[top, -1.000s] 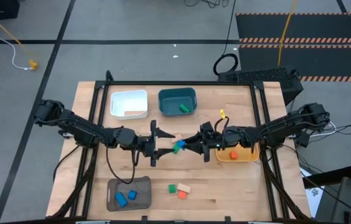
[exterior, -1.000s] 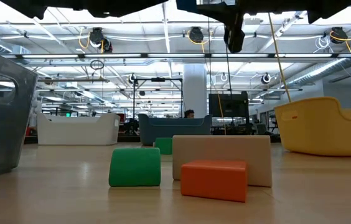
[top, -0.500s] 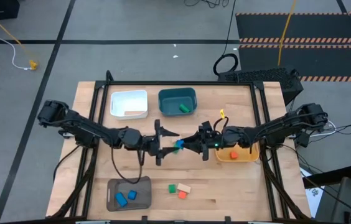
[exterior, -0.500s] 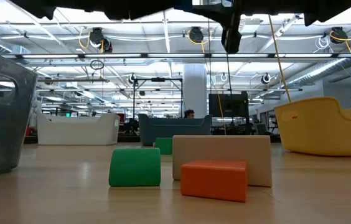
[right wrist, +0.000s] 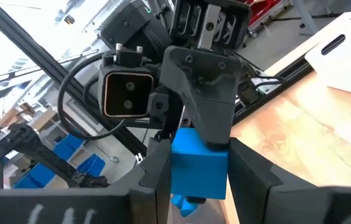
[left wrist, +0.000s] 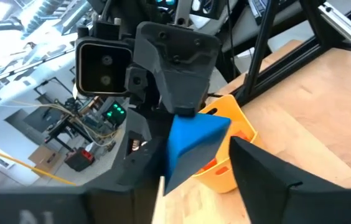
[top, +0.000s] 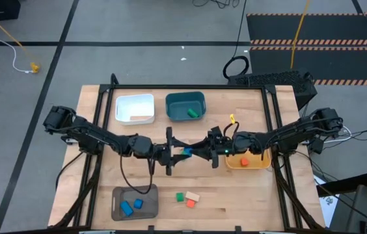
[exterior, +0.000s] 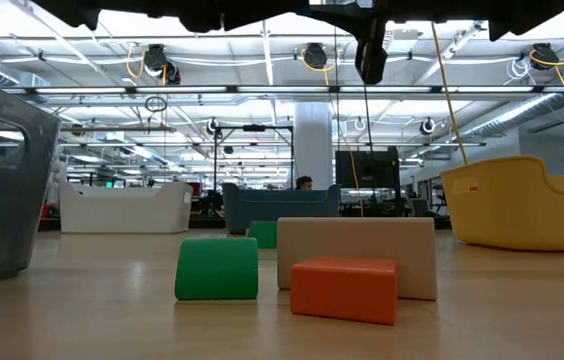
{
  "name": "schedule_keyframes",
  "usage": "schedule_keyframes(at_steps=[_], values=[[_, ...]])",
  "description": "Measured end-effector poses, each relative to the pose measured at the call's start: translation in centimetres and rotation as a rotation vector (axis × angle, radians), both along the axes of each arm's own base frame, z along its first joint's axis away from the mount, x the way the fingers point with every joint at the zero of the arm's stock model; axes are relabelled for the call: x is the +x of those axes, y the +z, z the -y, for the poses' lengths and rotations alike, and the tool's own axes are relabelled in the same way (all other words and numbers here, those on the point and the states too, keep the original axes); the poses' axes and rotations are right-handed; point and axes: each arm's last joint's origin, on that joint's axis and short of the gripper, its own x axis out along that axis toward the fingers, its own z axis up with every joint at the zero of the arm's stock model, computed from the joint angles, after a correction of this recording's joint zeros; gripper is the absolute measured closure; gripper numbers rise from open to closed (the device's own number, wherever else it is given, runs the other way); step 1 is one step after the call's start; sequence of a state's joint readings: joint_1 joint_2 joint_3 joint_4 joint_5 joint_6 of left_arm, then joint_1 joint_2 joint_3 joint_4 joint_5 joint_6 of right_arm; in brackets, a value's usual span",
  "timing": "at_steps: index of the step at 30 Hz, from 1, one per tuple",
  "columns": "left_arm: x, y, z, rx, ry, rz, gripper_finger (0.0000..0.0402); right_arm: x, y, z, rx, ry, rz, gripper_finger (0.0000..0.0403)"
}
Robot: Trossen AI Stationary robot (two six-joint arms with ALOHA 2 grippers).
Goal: Sort & place blocks by color
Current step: Put the blue block into the black bin
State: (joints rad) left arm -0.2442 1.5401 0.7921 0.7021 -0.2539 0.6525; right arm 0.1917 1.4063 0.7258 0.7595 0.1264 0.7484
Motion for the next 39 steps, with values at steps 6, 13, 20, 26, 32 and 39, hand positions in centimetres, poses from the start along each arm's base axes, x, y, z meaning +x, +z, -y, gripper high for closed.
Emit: schedule_keyframes(at_steps=[6, 13, 20, 26, 32, 39], values=[[0.0, 0.04, 0.0, 0.024, -0.008, 0.003, 0.0282, -0.01, -0.03, -0.08, 0.001, 0.029, -0.003, 0.0297], [-0.02, 0.0, 0.08, 0.033, -0.04, 0.0, 0.0305, -0.03, -0.13, -0.11, 0.006, 0.035, -0.014, 0.0297], [-0.01, -0.08, 0.06, 0.036, -0.041, -0.006, 0.0306, -0.03, -0.3, -0.09, 0.044, 0.03, -0.036, 0.0296], [-0.01, -0.03, 0.07, 0.021, -0.043, -0.001, 0.0304, -0.02, -0.3, -0.04, 0.073, 0.024, -0.039, 0.0295], [0.0, 0.02, 0.07, 0.056, -0.046, 0.005, 0.0281, -0.01, -0.34, 0.02, 0.136, 0.014, -0.048, 0.0295], [0.0, 0.04, 0.1, 0.064, -0.055, 0.007, 0.0291, -0.01, -0.45, 0.06, 0.146, 0.004, -0.061, 0.0295]])
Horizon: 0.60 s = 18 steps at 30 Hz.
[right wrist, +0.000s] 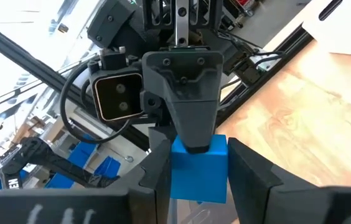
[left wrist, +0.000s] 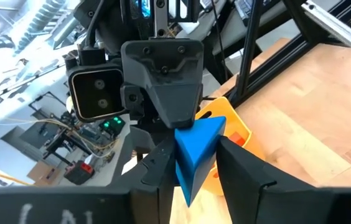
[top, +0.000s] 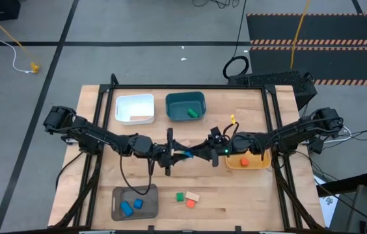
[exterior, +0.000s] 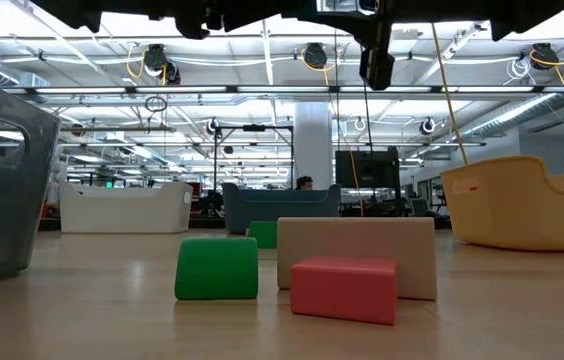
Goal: Sort & place blocks by color
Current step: Put the blue block into the black bin
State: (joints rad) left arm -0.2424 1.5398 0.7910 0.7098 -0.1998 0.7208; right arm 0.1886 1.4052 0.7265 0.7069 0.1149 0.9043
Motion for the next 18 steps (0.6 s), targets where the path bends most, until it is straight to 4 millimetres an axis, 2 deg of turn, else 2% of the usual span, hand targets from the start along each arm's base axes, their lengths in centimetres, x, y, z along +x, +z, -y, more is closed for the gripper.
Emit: schedule_keyframes(at_steps=[7, 18], values=[[-0.01, -0.05, 0.12, 0.002, -0.041, -0.004, 0.0337, 0.01, -0.05, 0.06, 0.004, 0.014, -0.005, 0.029], [-0.04, -0.04, 0.11, -0.009, -0.04, -0.005, 0.0347, -0.01, -0.08, 0.06, 0.008, 0.017, -0.006, 0.0278]])
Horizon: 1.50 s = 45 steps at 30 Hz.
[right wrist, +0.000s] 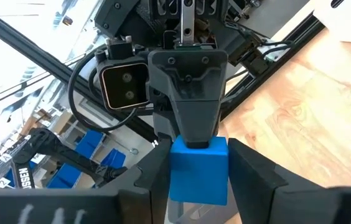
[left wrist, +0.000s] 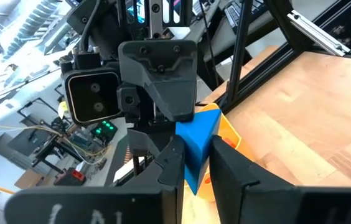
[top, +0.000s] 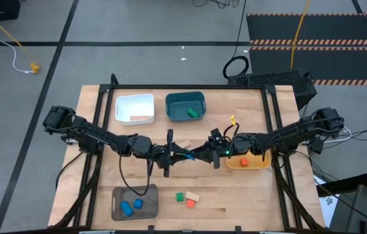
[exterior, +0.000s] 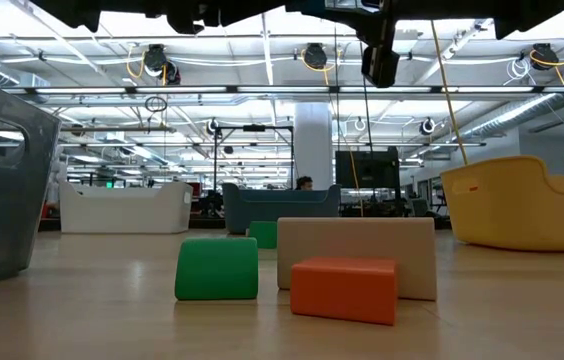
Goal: Sort & place blocks by color
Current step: Put the blue block into the black bin
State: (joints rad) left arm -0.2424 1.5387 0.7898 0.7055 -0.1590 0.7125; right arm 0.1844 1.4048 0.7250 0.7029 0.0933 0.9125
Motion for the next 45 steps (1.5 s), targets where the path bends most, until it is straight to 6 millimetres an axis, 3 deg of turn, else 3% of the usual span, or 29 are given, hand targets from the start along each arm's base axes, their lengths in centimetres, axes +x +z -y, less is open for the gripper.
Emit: schedule_keyframes(at_steps=[15, 21, 29, 33, 45], values=[[0.0, 0.0, 0.0, -0.037, 0.002, -0.003, 0.0347, 0.0, -0.1, 0.0, 0.016, -0.003, -0.006, 0.0273], [0.0, 0.0, 0.0, -0.07, 0.002, -0.005, 0.0302, 0.0, -0.1, 0.0, -0.001, -0.011, -0.009, 0.0294], [0.1, 0.1, 0.0, -0.115, -0.001, -0.004, 0.0223, 0.1, -0.1, 0.2, -0.012, -0.033, -0.011, 0.0294], [0.1, 0.0, 0.0, -0.109, 0.0, -0.004, 0.0203, 0.1, -0.1, 0.3, -0.014, -0.033, -0.007, 0.0294], [0.4, 0.2, -1.3, -0.131, -0.021, 0.005, 0.0231, 0.1, 0.1, 0.4, -0.048, -0.044, 0.017, 0.0294]])
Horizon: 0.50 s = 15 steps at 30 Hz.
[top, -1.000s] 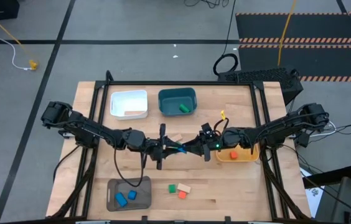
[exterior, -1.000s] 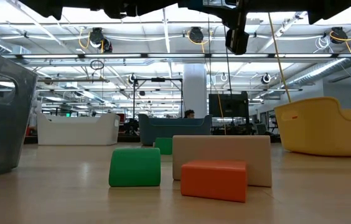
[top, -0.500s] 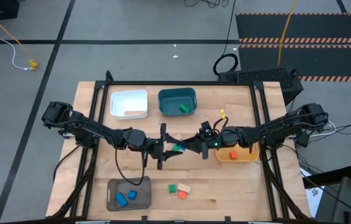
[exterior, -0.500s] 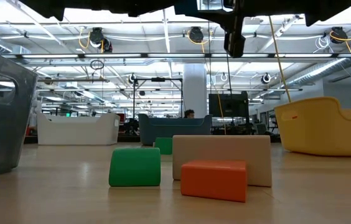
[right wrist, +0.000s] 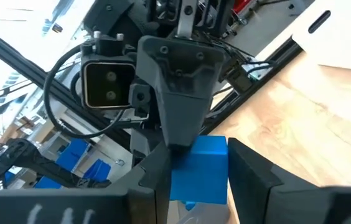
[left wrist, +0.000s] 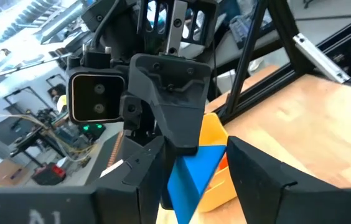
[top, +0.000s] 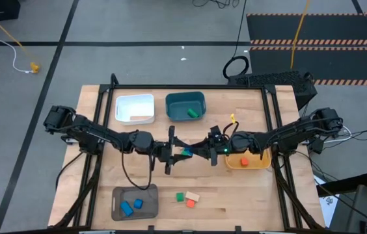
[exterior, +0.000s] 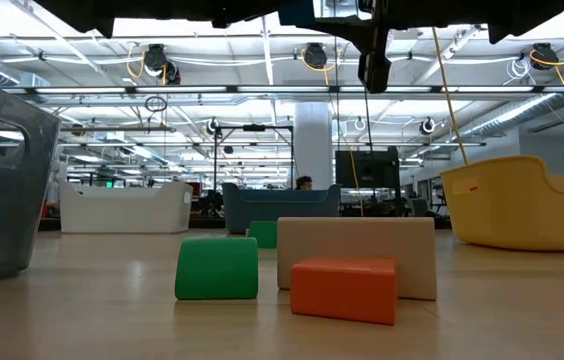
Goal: Sort & place blocks by color
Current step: Put the blue block into the black bin
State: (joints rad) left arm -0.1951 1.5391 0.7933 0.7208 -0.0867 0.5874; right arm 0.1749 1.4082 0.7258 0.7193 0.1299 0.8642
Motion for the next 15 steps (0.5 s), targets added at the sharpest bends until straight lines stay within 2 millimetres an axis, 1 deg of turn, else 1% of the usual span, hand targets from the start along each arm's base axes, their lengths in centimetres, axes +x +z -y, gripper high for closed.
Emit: schedule_keyframes(at_steps=[7, 11, 15], values=[[0.02, -0.04, -0.14, -0.02, -0.005, -0.009, 0.0257, -0.01, 0.05, 0.0, -0.021, 0.001, 0.009, 0.0294], [0.0, -0.1, -0.11, -0.018, -0.007, -0.016, 0.026, -0.01, 0.12, 0.0, -0.02, 0.002, 0.016, 0.0294], [-0.02, -0.23, -0.11, 0.01, -0.008, -0.028, 0.026, 0.0, 0.1, 0.06, 0.02, 0.004, 0.013, 0.0294]])
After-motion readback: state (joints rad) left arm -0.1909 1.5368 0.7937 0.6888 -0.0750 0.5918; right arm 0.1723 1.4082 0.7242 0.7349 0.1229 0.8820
